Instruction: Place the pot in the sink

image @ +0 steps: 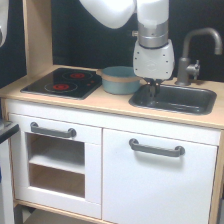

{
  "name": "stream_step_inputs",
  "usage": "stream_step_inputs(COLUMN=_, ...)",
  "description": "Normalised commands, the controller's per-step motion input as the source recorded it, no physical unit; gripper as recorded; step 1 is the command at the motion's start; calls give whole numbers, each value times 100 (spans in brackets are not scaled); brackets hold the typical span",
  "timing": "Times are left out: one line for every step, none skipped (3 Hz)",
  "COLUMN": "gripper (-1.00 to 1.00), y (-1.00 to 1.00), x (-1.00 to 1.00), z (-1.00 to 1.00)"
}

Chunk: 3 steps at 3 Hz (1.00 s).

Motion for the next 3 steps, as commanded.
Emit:
stream_step_inputs(gripper=58, y=-18, x=-2, z=100)
stream_step_inputs(gripper=-100, y=-86, x=-100, z=46)
stream_step_inputs(gripper=42, y=24, x=19, z=31)
